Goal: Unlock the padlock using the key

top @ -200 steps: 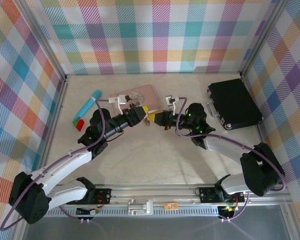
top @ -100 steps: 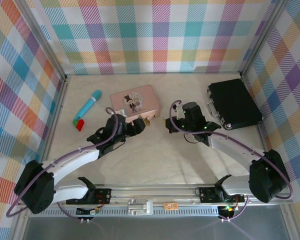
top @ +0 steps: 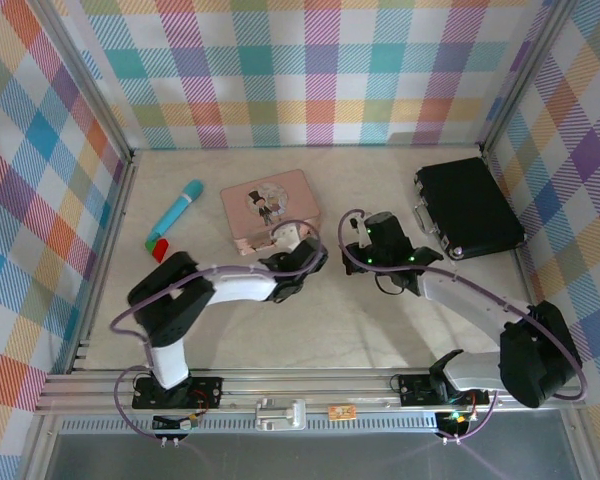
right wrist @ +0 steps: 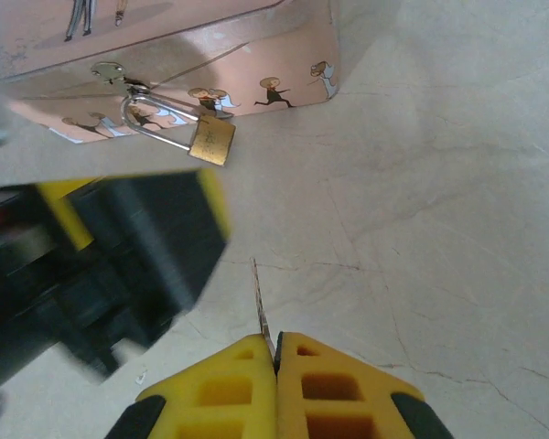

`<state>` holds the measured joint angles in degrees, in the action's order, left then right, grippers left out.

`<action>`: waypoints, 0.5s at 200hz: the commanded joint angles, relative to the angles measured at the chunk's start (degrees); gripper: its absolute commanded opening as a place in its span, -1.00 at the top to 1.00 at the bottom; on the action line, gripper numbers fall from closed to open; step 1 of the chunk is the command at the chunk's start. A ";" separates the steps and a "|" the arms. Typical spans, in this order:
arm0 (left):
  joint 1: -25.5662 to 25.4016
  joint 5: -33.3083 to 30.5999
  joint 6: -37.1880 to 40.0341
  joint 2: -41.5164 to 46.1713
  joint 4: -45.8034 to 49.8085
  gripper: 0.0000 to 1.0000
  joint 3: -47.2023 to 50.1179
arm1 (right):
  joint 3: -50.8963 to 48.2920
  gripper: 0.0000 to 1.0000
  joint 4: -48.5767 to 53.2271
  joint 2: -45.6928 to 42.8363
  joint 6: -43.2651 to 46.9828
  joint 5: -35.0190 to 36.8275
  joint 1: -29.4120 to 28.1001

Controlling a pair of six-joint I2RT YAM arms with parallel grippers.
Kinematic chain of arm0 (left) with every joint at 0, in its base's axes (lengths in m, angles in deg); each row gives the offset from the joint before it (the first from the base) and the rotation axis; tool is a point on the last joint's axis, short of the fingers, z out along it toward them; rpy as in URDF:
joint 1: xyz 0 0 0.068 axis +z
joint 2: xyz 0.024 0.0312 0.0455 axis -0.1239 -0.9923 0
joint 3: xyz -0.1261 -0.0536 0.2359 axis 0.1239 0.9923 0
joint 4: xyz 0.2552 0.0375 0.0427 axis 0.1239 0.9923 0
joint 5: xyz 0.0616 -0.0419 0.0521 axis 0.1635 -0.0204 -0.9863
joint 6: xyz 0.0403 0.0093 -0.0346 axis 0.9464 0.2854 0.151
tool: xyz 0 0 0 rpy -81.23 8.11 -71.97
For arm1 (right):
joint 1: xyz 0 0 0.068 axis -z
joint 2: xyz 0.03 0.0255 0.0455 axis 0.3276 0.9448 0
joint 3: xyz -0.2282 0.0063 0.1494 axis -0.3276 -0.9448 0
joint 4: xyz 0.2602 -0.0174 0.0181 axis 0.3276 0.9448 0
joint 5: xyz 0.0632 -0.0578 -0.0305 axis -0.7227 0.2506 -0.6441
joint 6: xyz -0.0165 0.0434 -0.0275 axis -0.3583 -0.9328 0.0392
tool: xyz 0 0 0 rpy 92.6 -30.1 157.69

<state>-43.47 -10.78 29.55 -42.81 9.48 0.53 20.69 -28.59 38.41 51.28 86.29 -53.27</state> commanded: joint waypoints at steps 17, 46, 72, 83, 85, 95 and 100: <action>0.24 -9.49 -3.74 -9.99 15.44 -0.49 -13.75 | -3.99 1.00 -2.83 -5.10 1.07 0.79 0.14; 1.63 -9.52 -4.04 -14.86 22.37 -0.54 -19.16 | -6.35 1.00 -5.54 -7.59 1.14 0.78 0.26; 3.77 -8.60 -3.60 -15.92 23.52 -0.54 -19.32 | -6.91 1.00 -5.68 -8.54 1.57 0.84 0.49; 4.86 -7.79 -2.94 -15.89 23.75 -0.52 -18.79 | -7.27 1.00 -5.88 -8.79 1.67 0.86 0.62; 5.01 -7.62 -2.83 -15.81 23.84 -0.51 -18.69 | -7.28 1.00 -5.93 -8.81 1.73 0.86 0.65; 5.83 -7.02 -2.04 -15.42 24.02 -0.48 -17.99 | -7.42 1.00 -6.17 -8.72 1.76 0.78 0.69; 6.03 -6.95 -1.79 -15.13 24.13 -0.44 -17.36 | -7.50 1.00 -6.31 -8.72 1.71 0.69 0.71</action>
<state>-39.47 -17.60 26.57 -58.35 29.50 -18.05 13.93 -32.46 30.62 51.85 86.66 -52.88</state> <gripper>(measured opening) 0.744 0.046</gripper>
